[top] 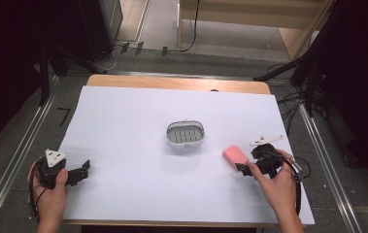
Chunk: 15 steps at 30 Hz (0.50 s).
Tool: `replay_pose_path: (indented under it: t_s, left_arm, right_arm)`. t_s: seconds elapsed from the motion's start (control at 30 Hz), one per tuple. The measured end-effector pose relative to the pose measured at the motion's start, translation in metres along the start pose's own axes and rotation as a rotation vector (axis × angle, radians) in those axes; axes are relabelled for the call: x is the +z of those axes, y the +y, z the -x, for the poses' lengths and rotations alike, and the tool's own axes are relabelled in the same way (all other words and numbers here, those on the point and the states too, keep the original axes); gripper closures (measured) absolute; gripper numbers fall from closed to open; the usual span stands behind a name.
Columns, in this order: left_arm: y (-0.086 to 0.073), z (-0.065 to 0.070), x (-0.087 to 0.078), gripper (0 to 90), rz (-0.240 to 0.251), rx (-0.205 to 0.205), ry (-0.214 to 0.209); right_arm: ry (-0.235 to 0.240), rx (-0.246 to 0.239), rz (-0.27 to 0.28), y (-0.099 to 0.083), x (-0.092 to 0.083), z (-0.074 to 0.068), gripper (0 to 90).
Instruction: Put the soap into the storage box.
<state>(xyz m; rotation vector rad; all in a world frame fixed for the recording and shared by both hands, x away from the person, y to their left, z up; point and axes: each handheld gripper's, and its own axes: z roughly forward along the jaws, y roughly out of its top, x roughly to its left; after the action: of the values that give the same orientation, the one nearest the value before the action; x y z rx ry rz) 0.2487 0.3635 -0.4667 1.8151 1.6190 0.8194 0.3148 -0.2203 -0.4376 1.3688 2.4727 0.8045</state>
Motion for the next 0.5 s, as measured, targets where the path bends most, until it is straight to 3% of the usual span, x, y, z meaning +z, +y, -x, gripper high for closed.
replay_pose_path:
  t_s: [0.23, 0.5]
  left_arm:
    - [0.000, 0.000, 0.000, 6.2, -0.001, 0.002, 0.002]
    - [0.000, 0.000, 0.000, 6.2, -0.001, 0.002, 0.001]
  right_arm:
    - [0.011, 0.007, -0.021, 0.009, 0.014, -0.003, 22.2]
    - [-0.029, 0.043, -0.062, 0.016, 0.031, -0.006, 23.1]
